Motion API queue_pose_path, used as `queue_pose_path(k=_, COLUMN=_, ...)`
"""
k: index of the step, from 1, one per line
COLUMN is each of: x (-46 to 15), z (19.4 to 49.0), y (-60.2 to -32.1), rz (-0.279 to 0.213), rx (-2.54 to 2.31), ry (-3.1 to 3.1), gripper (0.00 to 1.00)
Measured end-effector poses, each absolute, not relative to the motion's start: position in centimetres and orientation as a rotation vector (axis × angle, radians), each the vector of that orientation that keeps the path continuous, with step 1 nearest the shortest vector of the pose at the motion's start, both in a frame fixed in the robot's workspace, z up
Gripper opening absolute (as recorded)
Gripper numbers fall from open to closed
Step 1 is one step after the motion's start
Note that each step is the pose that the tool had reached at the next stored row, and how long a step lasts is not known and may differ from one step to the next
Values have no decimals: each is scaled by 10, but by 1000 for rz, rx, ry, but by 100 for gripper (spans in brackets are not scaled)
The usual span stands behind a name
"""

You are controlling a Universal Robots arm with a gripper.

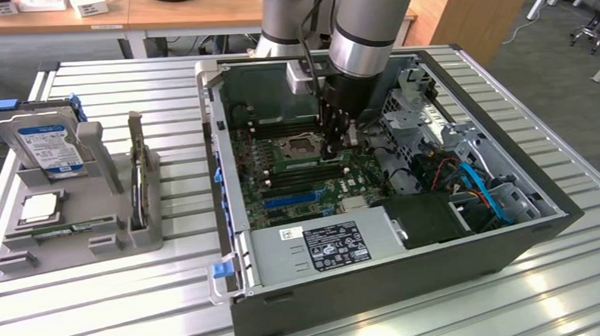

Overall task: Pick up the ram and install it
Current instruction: 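Insert the ram into the slot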

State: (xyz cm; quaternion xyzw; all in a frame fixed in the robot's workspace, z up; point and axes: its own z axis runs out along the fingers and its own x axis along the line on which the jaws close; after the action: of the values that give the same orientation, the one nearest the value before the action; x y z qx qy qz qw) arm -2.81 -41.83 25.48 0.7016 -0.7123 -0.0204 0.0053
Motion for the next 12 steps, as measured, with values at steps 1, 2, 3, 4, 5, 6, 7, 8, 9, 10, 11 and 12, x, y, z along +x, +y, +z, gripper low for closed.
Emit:
queue_pose_path(k=1, x=-28, z=253, y=-418, rz=-64, rx=2197, ry=-2230, gripper=12)
queue_pose_path(k=2, x=-28, z=252, y=-418, rz=-63, rx=2197, ry=-2231, gripper=12)
queue_pose_path(k=3, x=-28, z=251, y=-418, rz=-63, rx=2197, ry=-2230, gripper=12)
queue_pose_path(k=4, x=-28, z=251, y=-418, rz=-63, rx=2197, ry=-2230, gripper=12)
queue_pose_path(k=5, x=-28, z=251, y=-418, rz=-63, rx=2197, ry=-2230, gripper=12)
queue_pose_path(k=6, x=-28, z=251, y=-418, rz=-63, rx=2197, ry=-2230, gripper=12)
queue_pose_path(k=7, x=-28, z=251, y=-418, rz=-63, rx=2197, ry=-2230, gripper=12)
queue_pose_path(k=8, x=-28, z=251, y=-418, rz=-63, rx=2197, ry=-2231, gripper=12)
queue_pose_path(k=9, x=-28, z=251, y=-417, rz=-63, rx=2197, ry=-2231, gripper=12)
queue_pose_path(k=10, x=-28, z=251, y=-416, rz=-63, rx=2197, ry=-2231, gripper=12)
queue_pose_path(k=11, x=-28, z=251, y=-416, rz=-63, rx=2197, ry=-2231, gripper=12)
queue_pose_path(k=12, x=-28, z=250, y=-416, rz=-63, rx=2197, ry=-2231, gripper=12)
